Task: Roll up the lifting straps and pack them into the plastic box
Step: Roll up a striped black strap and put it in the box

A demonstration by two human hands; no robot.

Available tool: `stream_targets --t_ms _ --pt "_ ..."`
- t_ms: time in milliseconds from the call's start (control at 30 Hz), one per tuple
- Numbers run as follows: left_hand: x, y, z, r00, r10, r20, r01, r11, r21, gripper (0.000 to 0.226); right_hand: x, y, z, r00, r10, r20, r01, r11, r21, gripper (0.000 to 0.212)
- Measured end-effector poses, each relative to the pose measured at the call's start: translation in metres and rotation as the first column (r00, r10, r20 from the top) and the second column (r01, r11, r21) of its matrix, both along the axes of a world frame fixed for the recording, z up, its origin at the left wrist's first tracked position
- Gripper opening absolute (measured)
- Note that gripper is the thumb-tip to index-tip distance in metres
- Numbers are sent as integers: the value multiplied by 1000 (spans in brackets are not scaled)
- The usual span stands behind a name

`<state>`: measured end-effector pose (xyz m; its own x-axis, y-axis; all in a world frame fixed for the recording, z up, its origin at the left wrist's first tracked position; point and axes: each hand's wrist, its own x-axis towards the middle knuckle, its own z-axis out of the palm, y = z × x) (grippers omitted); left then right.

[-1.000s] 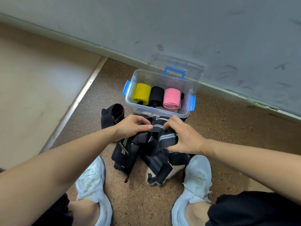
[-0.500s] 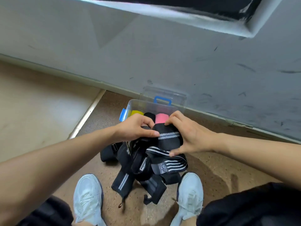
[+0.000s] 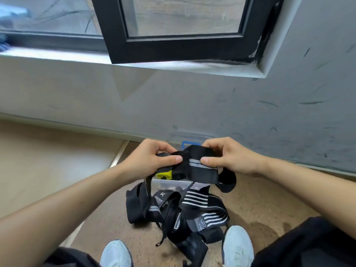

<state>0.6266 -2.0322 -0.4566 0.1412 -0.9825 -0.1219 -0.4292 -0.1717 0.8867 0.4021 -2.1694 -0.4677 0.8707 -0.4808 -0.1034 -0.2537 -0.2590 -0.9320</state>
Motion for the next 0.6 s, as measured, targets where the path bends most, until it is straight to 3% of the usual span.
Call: stream_targets --t_ms 100,267,400,500,600 --pt "10 -2 0 1000 -24 -7 25 997 78 10 -1 -6 3 1000 -15 27 16 999 -28 8" --pt "20 -11 0 995 70 64 -71 997 19 14 5 -10 -8 997 -14 -70 6 994 -105 15" --pt "36 -14 8 992 125 -6 -125 991 45 16 -2 -19 -20 958 106 -268 -96 994 50 27" --pt "49 -13 7 990 131 49 -135 988 75 18 -10 -28 -33 871 172 -461 -206 978 -24 26" --pt "53 -9 1 984 146 106 -157 982 107 28 -15 -31 -41 811 172 -559 -268 959 -93 29"
